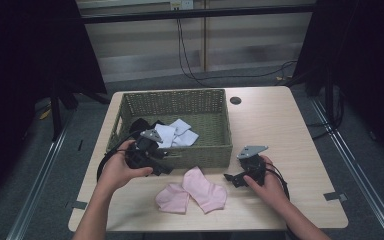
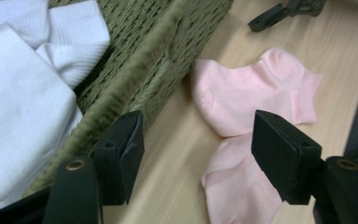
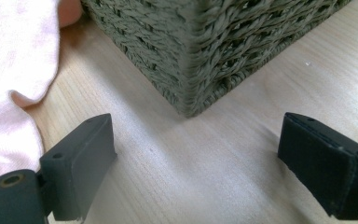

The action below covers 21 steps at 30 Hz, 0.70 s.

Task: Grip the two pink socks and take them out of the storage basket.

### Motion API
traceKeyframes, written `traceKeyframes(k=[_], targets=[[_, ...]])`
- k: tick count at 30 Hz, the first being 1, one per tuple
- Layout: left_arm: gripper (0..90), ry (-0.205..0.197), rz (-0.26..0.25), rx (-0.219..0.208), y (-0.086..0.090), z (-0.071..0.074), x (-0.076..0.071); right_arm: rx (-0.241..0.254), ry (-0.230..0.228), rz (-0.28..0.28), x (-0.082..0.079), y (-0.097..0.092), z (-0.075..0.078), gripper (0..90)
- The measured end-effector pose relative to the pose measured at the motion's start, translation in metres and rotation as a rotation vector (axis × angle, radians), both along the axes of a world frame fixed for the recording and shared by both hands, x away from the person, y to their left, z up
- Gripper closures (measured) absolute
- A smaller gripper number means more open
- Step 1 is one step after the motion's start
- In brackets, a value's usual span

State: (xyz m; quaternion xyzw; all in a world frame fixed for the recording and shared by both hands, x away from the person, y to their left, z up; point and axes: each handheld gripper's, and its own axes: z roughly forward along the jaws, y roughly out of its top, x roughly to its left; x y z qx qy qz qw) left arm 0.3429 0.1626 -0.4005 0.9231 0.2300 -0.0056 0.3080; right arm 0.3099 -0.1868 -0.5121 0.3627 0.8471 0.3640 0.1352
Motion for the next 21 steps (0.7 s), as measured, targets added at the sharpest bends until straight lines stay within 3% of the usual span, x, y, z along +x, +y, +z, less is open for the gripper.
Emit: traceKeyframes(k=[5, 16, 21], targets=[[33.2, 0.004, 0.017, -0.025, 0.006, -0.017, -0.003, 0.000, 0.000, 0.000, 0.000, 0.000, 0.000, 10.2], [33.9, 0.041, 0.036, -0.025, 0.010, -0.051, -0.010, 0.000, 0.000, 0.000, 0.000, 0.000, 0.000, 10.1], [35.2, 0.061, -0.025, -0.028, 0.005, -0.059, -0.017, 0.000, 0.000, 0.000, 0.000, 0.000, 0.000, 10.2]])
